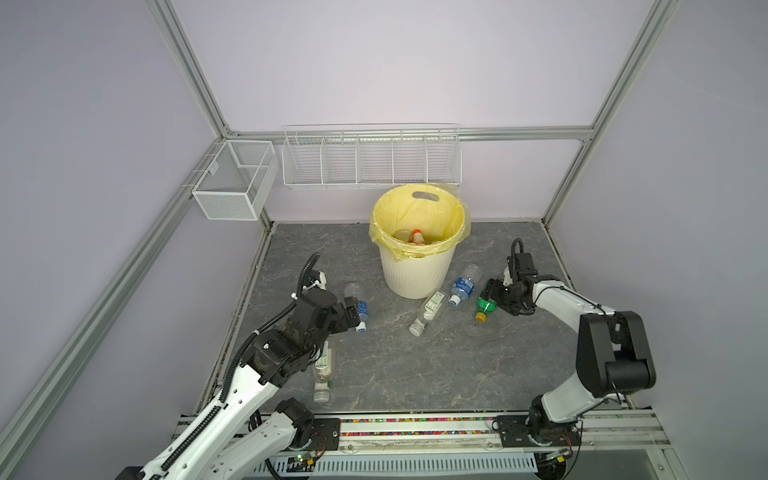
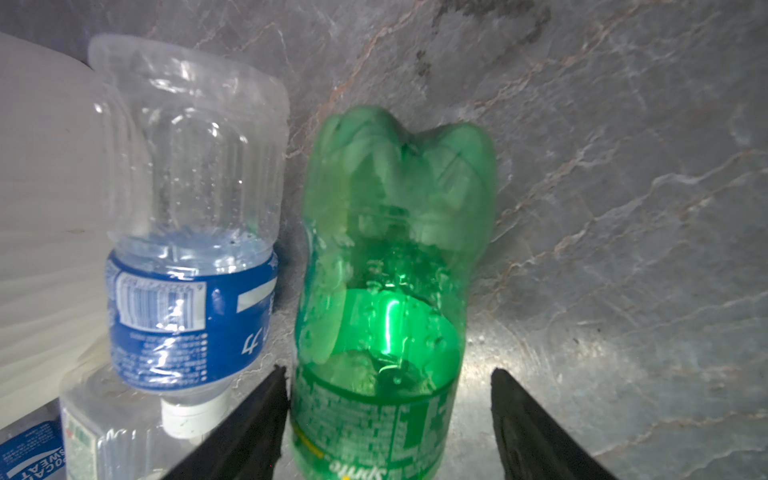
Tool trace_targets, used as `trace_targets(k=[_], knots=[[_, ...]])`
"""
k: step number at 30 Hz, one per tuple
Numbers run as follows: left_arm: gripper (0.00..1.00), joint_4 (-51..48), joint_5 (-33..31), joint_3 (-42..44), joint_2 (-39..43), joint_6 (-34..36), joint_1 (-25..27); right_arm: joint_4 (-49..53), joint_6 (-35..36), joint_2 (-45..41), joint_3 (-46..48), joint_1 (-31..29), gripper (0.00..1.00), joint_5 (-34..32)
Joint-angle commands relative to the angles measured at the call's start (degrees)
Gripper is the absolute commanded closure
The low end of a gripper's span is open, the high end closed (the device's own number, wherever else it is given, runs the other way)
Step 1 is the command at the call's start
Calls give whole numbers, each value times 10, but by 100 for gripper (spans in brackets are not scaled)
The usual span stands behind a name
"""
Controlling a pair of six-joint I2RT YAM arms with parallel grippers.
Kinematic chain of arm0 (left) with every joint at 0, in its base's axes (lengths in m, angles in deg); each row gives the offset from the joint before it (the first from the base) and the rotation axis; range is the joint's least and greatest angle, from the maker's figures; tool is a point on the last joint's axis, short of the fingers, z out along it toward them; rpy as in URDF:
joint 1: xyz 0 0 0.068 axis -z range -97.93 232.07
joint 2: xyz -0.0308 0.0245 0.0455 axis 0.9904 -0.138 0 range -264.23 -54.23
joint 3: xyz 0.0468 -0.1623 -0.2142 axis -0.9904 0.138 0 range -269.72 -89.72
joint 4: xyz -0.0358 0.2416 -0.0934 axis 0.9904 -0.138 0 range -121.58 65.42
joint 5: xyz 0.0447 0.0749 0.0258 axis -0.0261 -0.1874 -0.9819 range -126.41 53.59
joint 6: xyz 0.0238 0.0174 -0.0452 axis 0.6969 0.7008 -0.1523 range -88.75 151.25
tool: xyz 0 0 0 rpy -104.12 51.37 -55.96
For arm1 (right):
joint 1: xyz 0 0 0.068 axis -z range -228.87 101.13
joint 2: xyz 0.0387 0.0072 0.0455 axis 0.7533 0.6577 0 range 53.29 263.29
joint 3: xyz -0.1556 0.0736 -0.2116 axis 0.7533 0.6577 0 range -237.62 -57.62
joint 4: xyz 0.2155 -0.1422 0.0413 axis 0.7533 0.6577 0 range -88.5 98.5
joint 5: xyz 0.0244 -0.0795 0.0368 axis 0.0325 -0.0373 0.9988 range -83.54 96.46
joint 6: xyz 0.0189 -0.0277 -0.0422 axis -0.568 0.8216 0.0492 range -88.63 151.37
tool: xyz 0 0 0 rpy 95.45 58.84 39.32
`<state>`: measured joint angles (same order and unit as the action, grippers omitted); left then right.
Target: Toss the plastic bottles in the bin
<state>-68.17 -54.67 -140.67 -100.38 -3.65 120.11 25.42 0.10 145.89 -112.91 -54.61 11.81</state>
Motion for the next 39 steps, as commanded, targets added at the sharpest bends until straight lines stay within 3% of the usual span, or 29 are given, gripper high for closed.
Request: trace_targets(k=[1, 14, 22, 39], knots=[[0, -14, -11, 9, 1, -4, 0, -7, 4, 8, -11, -5, 23, -6], [0, -15, -15, 25, 15, -7, 0, -5, 1, 27, -17, -12, 44, -5], [0, -18, -19, 29, 24, -9, 0, 2, -4, -1, -4, -16, 44, -9], [0, -34, -18, 31, 26, -14, 0, 35, -8, -162, 46, -37, 44, -5]])
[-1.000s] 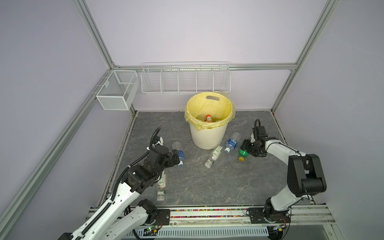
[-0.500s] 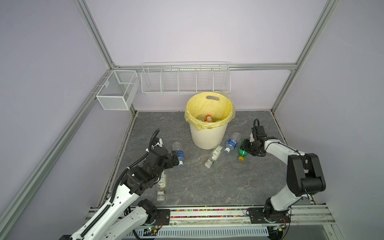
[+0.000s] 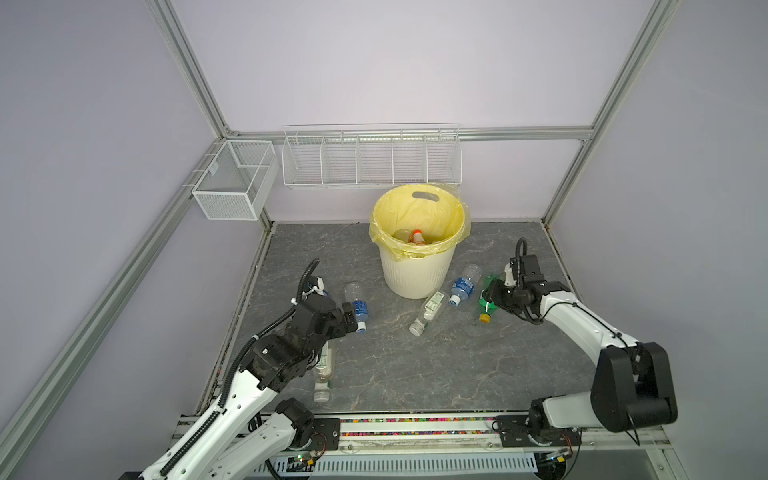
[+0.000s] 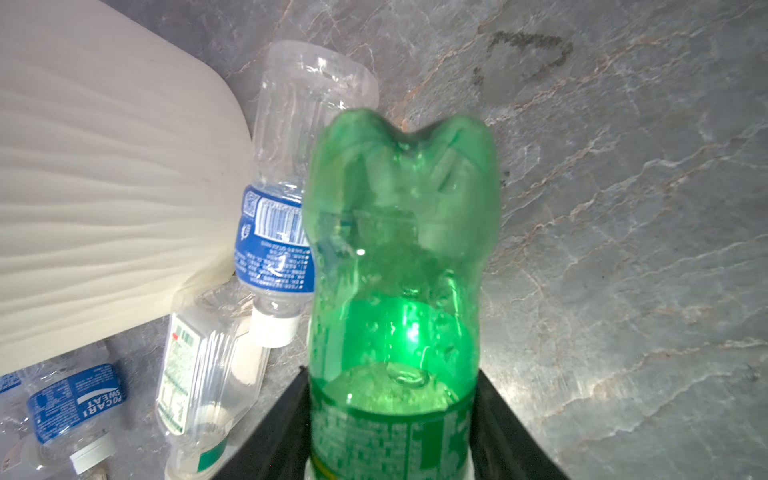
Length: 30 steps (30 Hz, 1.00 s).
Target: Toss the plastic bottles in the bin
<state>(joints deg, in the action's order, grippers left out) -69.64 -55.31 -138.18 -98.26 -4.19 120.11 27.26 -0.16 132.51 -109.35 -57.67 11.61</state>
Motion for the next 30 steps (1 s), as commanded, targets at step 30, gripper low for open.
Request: trace_targets(k=[30], knots=[[0, 26, -19, -9, -52, -32, 0, 86, -64, -340, 17, -20, 45, 86]])
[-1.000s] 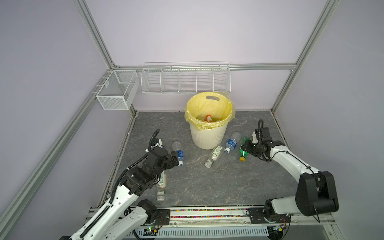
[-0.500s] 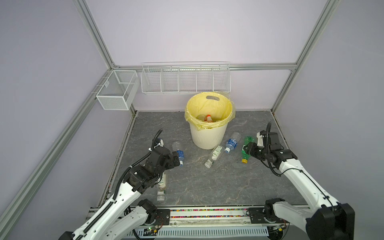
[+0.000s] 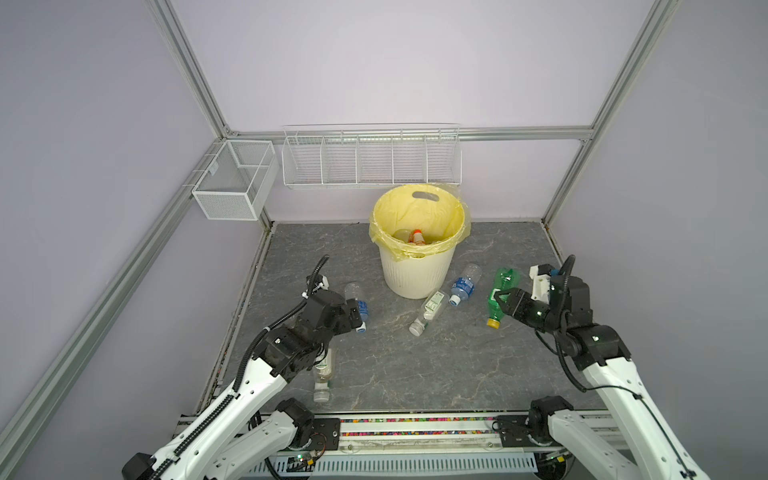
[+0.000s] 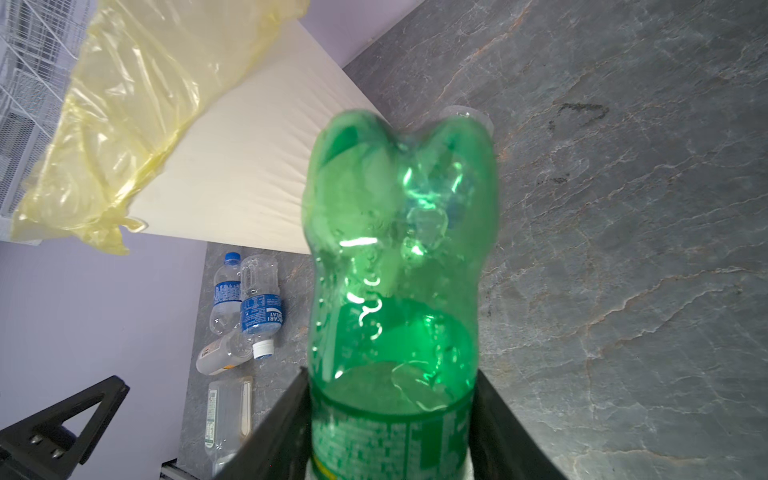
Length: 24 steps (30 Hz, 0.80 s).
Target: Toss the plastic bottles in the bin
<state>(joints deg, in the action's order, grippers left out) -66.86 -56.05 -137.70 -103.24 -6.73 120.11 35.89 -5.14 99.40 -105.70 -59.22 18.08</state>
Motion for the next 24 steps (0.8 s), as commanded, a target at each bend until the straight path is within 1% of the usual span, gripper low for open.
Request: trace_targets(k=[1, 2, 5, 16, 19, 24], knots=[[0, -2, -13, -12, -2, -7, 0, 0, -13, -12, -19, -5, 45, 22], [0, -1, -12, -10, -4, -8, 0, 0, -12, -14, -38, -5, 45, 23], [0, 6, -6, -2, -5, -12, 0, -9, -10, -17, -54, -5, 45, 17], [0, 21, -2, 5, -20, -13, 0, -37, 9, 42, -170, -6, 45, 47], [0, 24, -2, 4, -25, -13, 0, -42, 16, 44, -184, -6, 45, 50], [0, 25, -3, 2, -34, -11, 0, -42, 27, 29, -180, -6, 45, 53]])
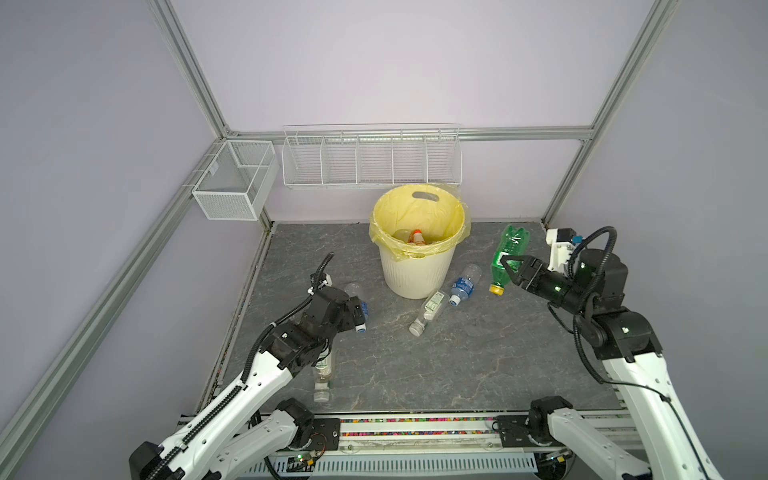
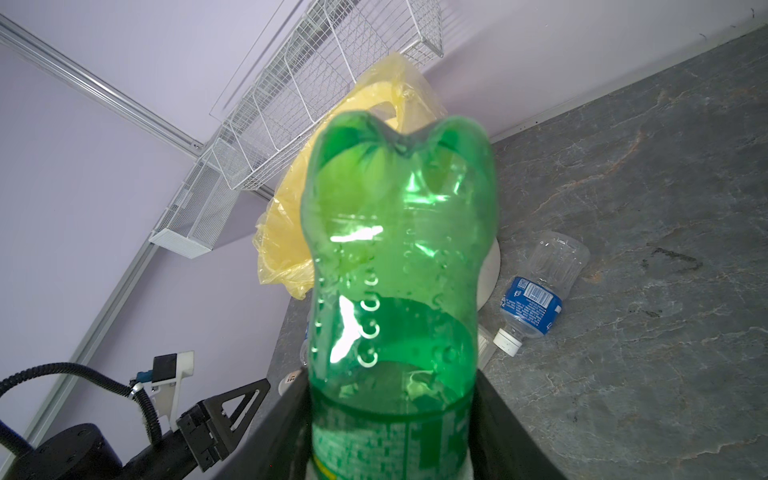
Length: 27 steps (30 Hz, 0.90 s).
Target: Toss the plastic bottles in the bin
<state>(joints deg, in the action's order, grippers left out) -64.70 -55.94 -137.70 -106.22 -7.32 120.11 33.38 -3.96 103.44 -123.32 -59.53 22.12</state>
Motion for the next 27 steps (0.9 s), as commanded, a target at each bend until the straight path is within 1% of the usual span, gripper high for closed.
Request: trace_targets(k=[1, 11, 17, 21, 24, 27], knots=[[0, 3, -4, 2, -6, -4, 0, -16, 17, -17, 0, -3, 45, 12], [0, 3, -8, 10, -6, -3, 0, -3, 52, -78, 57, -3, 45, -8], [0, 7, -11, 15, -7, -1, 0, -15, 50, -76, 70, -3, 45, -1], [0, 10, -12, 15, -9, 1, 0, -55, 46, -29, 38, -6, 44, 21], [0, 10, -9, 14, -11, 2, -1, -68, 43, 47, -25, -16, 45, 27], [0, 10, -5, 14, -12, -2, -1, -96, 39, 141, -104, -53, 45, 17]])
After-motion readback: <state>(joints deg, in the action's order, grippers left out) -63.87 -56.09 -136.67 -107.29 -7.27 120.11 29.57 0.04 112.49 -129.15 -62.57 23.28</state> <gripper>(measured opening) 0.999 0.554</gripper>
